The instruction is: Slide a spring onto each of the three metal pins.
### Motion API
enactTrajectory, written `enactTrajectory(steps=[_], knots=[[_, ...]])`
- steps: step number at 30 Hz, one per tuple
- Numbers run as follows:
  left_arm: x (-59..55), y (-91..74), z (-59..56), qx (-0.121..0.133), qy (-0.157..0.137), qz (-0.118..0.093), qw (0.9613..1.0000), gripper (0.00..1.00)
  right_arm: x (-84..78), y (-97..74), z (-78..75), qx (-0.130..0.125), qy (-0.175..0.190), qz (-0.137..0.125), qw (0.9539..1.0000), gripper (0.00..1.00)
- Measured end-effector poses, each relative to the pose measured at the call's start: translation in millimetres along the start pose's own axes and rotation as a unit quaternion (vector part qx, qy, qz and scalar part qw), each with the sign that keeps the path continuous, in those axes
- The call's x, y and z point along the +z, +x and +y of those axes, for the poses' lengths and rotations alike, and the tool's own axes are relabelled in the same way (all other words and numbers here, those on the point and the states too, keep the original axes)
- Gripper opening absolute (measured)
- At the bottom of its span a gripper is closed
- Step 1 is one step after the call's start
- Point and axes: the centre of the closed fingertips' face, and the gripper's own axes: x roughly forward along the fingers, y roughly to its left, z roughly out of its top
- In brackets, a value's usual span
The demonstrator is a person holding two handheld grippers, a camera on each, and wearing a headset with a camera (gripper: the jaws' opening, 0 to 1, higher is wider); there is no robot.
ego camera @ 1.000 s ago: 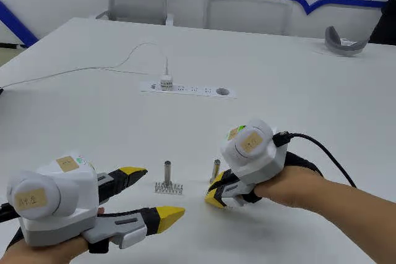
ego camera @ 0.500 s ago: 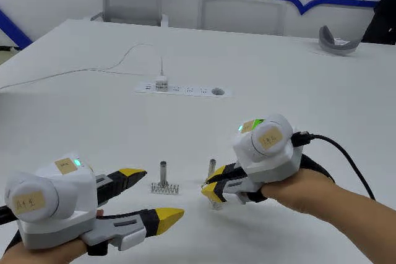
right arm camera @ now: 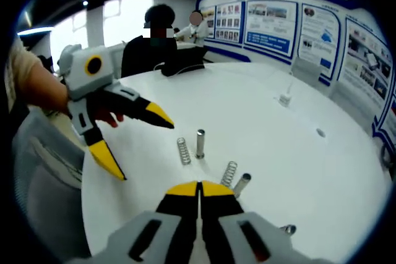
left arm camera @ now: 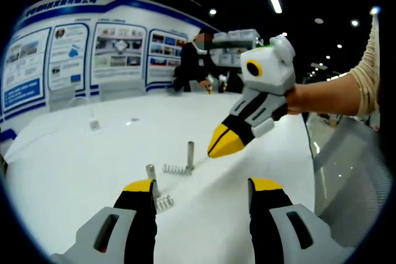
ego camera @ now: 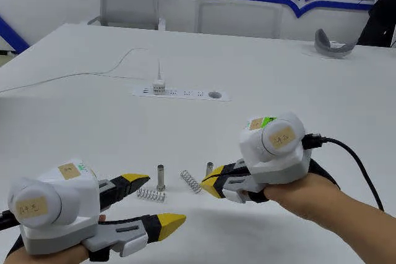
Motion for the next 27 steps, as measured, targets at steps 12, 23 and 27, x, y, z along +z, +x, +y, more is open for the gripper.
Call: enactTrajectory(steps=[12,23,27], knots=[[-0.1,-2.6,3.6,0.006,-0.002,-0.001,1.0000,0.61,1.4,-1.4,-5.1,-0.004,0.003,-0.003,1.0000,0.02],[0.4,-3.3,4.5,0.007,-0.002,-0.002,1.0000,0.61,3.7,-1.2,-6.1,-0.004,0.004,-0.007,1.0000,0.02],[0.3,-3.6,5.3,0.008,-0.002,-0.002,1.0000,0.61,2.9,-0.9,-5.7,-0.003,0.004,-0.007,1.0000,0.02]])
